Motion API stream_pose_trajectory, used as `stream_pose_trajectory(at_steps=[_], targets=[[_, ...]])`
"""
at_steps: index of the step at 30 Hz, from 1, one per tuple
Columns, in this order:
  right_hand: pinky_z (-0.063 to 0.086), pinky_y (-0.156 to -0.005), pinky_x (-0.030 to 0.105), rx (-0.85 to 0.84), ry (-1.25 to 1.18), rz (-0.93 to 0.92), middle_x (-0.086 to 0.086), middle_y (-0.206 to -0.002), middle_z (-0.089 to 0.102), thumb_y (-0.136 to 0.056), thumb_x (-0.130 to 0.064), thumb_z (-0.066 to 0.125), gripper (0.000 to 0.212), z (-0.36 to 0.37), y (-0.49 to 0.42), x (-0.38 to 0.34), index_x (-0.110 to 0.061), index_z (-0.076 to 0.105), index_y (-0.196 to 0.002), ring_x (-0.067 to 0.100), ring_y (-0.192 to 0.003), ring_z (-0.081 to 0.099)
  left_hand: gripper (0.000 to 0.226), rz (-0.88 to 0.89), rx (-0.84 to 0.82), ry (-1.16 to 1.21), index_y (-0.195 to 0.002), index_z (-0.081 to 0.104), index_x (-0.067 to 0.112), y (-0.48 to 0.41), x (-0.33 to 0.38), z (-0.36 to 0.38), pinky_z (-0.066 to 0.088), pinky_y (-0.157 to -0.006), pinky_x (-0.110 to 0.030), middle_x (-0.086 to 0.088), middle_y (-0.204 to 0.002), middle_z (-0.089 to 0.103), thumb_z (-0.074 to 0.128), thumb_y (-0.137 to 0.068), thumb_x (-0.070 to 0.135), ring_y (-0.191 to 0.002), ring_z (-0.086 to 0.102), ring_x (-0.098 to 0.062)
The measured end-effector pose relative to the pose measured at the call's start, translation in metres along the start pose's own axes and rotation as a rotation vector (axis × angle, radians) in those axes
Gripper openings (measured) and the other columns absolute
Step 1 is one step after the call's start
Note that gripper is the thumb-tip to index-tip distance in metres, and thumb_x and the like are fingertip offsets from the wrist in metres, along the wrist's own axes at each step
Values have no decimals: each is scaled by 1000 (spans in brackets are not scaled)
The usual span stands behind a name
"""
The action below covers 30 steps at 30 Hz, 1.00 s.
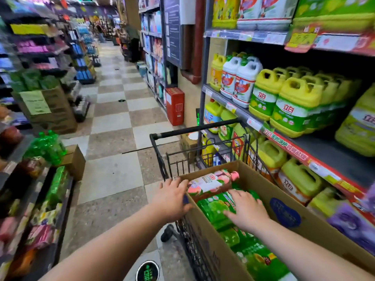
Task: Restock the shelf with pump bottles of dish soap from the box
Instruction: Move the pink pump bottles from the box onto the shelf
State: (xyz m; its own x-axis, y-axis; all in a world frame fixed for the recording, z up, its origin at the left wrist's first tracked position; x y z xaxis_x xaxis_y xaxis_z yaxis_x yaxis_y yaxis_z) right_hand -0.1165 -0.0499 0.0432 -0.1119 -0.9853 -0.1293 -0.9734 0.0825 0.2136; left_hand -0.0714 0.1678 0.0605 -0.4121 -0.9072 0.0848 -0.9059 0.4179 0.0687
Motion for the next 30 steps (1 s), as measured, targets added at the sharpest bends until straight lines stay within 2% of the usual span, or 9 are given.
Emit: stream_pose_trajectory(at_steps=[6, 12, 16, 21, 26, 30], targets=[[31, -110, 49, -53, -58, 193, 0, -152, 31, -88, -55, 49, 72, 8, -49, 23, -23, 22, -147, 23, -138, 32, 81, 169, -109, -20, -144, 22, 21, -91, -4, 26, 27, -108, -44, -5, -146, 32, 48, -81, 63, -135, 28, -27], [38, -107, 42, -115, -153, 373, 1, -151, 31, -89, -51, 50, 71, 10, -114, 17, -21, 23, -147, 23, -137, 36, 77, 322, -184, -3, -142, 24, 21, -184, -33, 42, 30, -108, -43, -3, -146, 32, 51, -81, 60, -134, 30, -26], [40, -105, 38, -157, -292, 500, 6, -150, 33, -89, -49, 54, 72, 17, -143, 8, -17, 25, -147, 25, -135, 40, 81, 390, -278, 15, -145, 20, 20, -226, -47, 54, 31, -108, -41, -3, -150, 28, 49, -82, 61, -136, 29, -26], [39, -106, 35, -211, -357, 620, 10, -145, 40, -87, -48, 57, 71, 32, -159, 6, -14, 31, -143, 27, -132, 42, 78, 473, -429, 68, -144, 20, 18, -256, -41, 78, 38, -104, -45, -7, -148, 30, 49, -84, 58, -132, 35, -28], [41, -103, 36, -240, -420, 670, 11, -142, 42, -85, -51, 58, 69, 42, -185, 19, -15, 36, -139, 28, -128, 46, 81, 451, -556, 146, -146, 17, 17, -269, -28, 101, 36, -108, -42, -9, -148, 31, 53, -84, 55, -133, 36, -28], [43, -101, 35, -250, -540, 699, 10, -139, 47, -80, -52, 64, 75, 56, -216, 28, -17, 35, -140, 28, -124, 50, 77, 347, -588, 288, -142, 27, 20, -279, -31, 112, 40, -105, -41, -5, -138, 44, 59, -81, 52, -127, 42, -23]])
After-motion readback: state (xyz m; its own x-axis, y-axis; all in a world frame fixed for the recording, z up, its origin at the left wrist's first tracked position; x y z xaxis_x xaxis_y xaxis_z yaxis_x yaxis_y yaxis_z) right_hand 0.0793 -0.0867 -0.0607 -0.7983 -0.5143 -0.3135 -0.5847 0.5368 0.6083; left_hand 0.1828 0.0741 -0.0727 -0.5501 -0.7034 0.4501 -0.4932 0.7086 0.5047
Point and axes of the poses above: each hand's wrist, its own y-axis away from the middle knuckle, its own z-axis out of the palm, x = y × z, the point moved 1 cm from there along -y, towards the middle knuckle
